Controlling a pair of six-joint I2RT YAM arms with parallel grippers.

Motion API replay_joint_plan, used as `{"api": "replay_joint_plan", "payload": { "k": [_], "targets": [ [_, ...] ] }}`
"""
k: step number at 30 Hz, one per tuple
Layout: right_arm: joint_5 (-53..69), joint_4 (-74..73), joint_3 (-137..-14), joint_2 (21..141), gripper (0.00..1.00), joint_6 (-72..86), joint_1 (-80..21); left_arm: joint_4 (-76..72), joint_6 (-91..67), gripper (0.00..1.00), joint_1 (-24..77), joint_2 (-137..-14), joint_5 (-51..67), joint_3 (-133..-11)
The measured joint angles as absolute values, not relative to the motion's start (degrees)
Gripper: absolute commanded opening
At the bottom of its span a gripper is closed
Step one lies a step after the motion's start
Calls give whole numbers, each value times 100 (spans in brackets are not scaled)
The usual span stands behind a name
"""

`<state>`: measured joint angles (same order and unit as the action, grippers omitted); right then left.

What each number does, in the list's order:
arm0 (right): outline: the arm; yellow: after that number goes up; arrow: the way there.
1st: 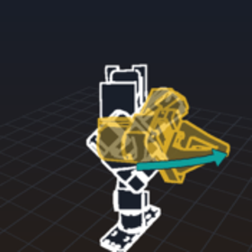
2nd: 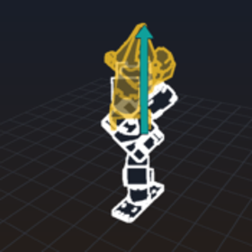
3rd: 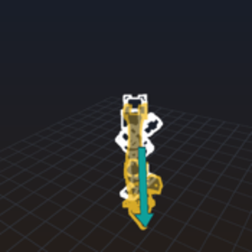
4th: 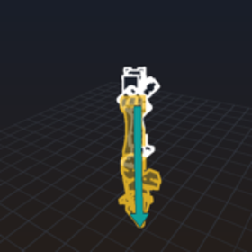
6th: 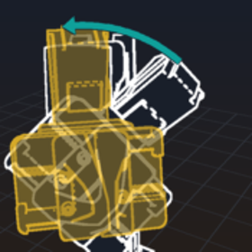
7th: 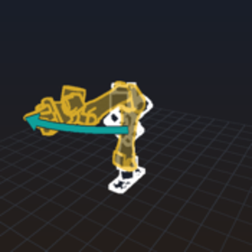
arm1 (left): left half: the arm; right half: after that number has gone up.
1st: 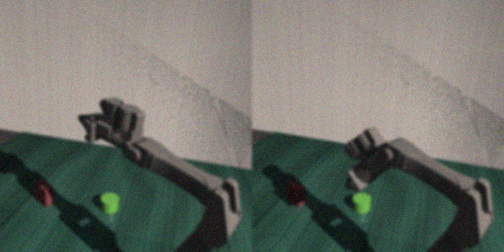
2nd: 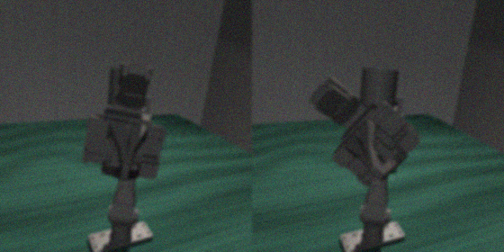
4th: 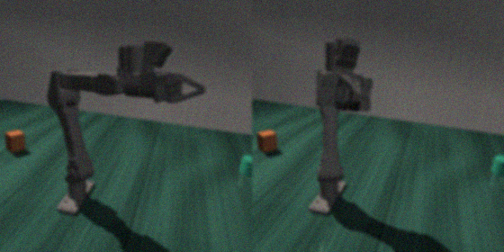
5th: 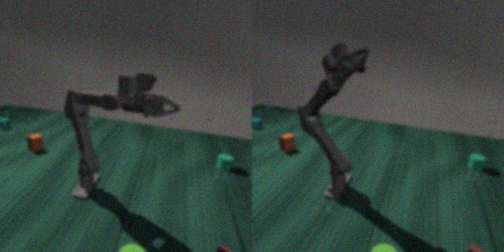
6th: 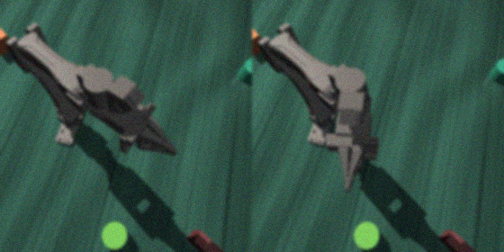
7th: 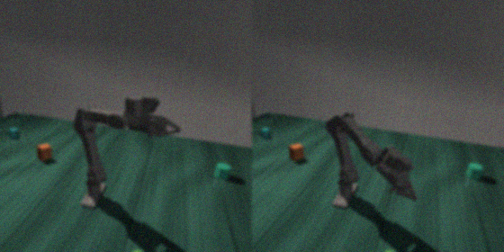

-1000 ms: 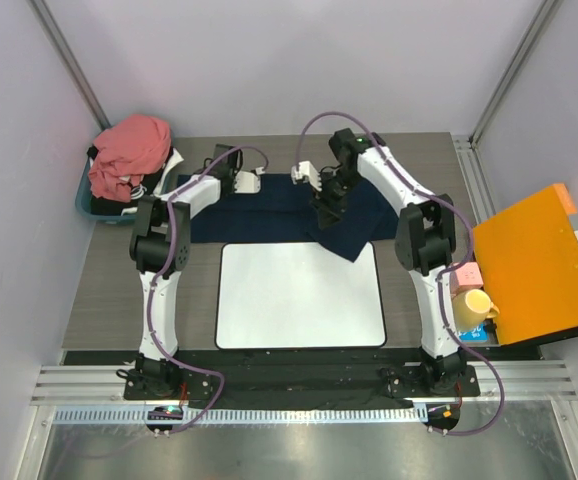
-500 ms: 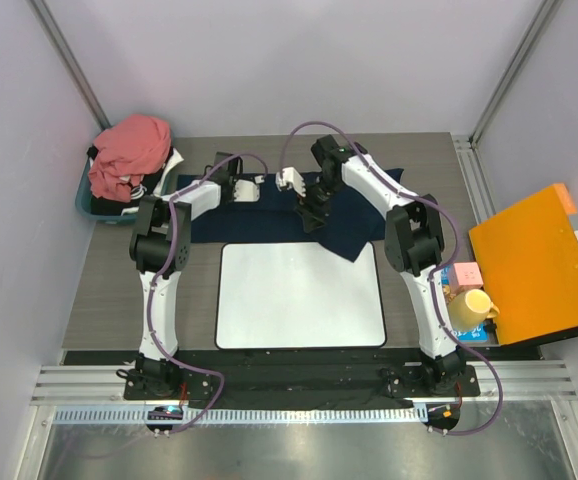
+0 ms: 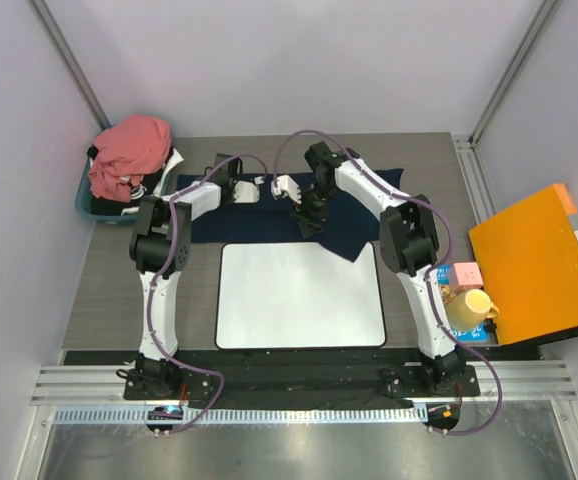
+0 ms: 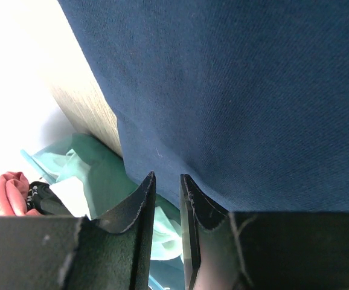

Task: Fold and stack the t-shirts
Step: Fold the tshirt

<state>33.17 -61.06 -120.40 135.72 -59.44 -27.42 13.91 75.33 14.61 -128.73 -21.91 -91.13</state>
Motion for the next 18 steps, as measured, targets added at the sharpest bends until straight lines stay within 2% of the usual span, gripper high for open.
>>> {"api": "replay_joint_plan", "payload": {
  "k": [4, 5, 7, 8, 11, 18],
  "targets": [
    [3129, -6130, -11972, 13583, 47, -5988, -2744, 1391, 7511, 23, 1455, -12873, -2191, -9109],
    [3074, -6130, -11966, 13583, 39, -6001, -2744, 1391, 7505, 23, 1455, -12873, -2191, -9107],
    [2989, -6130, -11950, 13583, 31, -6029, -2744, 1391, 7491, 23, 1455, -12873, -2191, -9105],
    [2941, -6134, -11942, 13583, 20, -6040, -2742, 1391, 7489, 23, 1455, -12873, -2191, -9105],
    [2814, -6128, -11935, 13583, 6, -6106, -2742, 1391, 7456, 23, 1455, -12873, -2191, -9105],
    [2814, -6141, -12103, 13638, 4, -6010, -2742, 1391, 7391, 23, 1455, -12873, -2191, -9105]
  ]
}}
